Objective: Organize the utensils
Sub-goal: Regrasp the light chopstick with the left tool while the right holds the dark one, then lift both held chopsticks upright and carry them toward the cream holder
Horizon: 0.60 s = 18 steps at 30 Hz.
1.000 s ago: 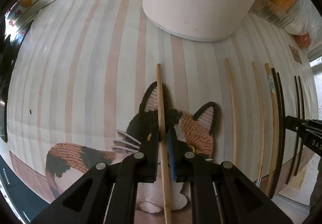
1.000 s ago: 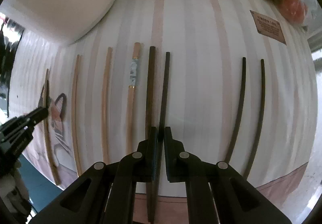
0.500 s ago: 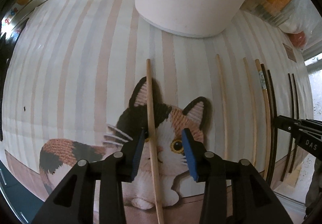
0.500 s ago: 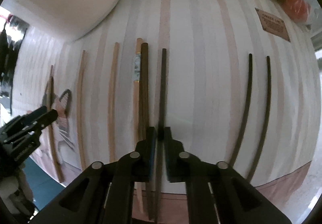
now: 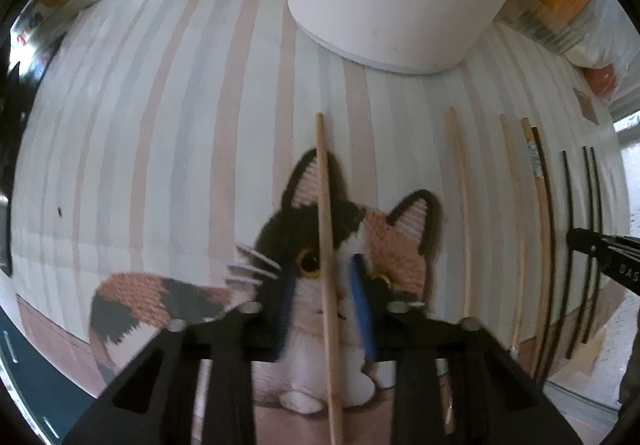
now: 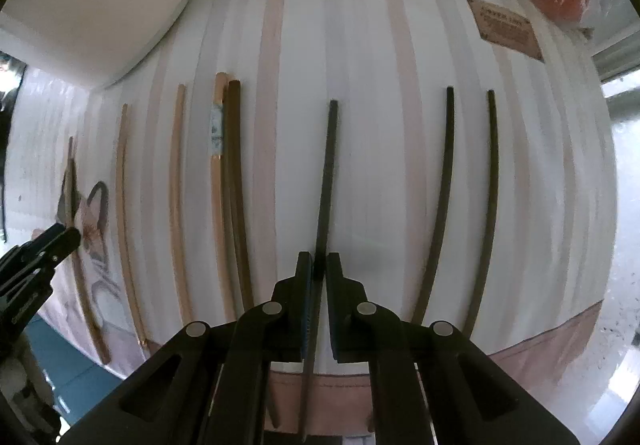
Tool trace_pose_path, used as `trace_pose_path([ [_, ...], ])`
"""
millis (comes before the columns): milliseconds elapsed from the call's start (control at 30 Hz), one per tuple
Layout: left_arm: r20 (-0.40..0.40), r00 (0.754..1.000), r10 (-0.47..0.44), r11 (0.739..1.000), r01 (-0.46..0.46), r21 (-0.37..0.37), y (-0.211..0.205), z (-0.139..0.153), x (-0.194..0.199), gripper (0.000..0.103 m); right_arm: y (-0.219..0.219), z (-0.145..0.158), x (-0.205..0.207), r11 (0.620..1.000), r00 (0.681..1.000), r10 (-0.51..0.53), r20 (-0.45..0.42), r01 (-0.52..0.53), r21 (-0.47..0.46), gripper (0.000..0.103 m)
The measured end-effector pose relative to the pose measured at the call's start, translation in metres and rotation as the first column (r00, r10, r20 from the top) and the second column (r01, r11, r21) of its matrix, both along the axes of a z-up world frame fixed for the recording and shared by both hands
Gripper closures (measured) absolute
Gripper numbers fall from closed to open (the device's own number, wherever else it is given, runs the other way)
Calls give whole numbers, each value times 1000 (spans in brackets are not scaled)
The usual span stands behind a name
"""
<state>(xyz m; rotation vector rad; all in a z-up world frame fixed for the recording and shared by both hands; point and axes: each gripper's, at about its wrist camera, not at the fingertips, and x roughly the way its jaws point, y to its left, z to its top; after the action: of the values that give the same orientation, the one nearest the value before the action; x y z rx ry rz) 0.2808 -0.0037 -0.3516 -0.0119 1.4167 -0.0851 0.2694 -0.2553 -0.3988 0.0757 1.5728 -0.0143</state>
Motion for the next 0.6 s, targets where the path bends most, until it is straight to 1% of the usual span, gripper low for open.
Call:
trace_pose_path([
  [33, -2, 1000, -6, 1000, 6, 2, -1, 0, 5, 98, 2, 1, 1, 1000, 1000, -9, 9, 9, -12, 96],
  [100, -11, 1000, 2, 1000, -2, -25, 2, 0, 8, 98, 5, 3, 4, 999, 999, -25, 30, 25, -21, 97],
  [167, 1, 1000, 2, 1000, -2, -23, 5, 4, 8, 99, 9, 5, 7, 999, 998, -49, 46, 50, -4, 98],
  [267, 30, 1000, -2, 999, 3, -33, 7, 18, 3, 99, 2, 12, 6, 996, 993, -84, 77, 81, 35, 98],
  [467, 94, 995, -11, 998, 17, -62, 9, 51, -6, 99, 1, 44, -8, 991, 978, -118, 173, 104, 88, 98],
  [600, 143, 989, -21, 997, 30, -64, 11, 72, -6, 99, 0, 66, -7, 989, 966, -124, 229, 100, 113, 98],
])
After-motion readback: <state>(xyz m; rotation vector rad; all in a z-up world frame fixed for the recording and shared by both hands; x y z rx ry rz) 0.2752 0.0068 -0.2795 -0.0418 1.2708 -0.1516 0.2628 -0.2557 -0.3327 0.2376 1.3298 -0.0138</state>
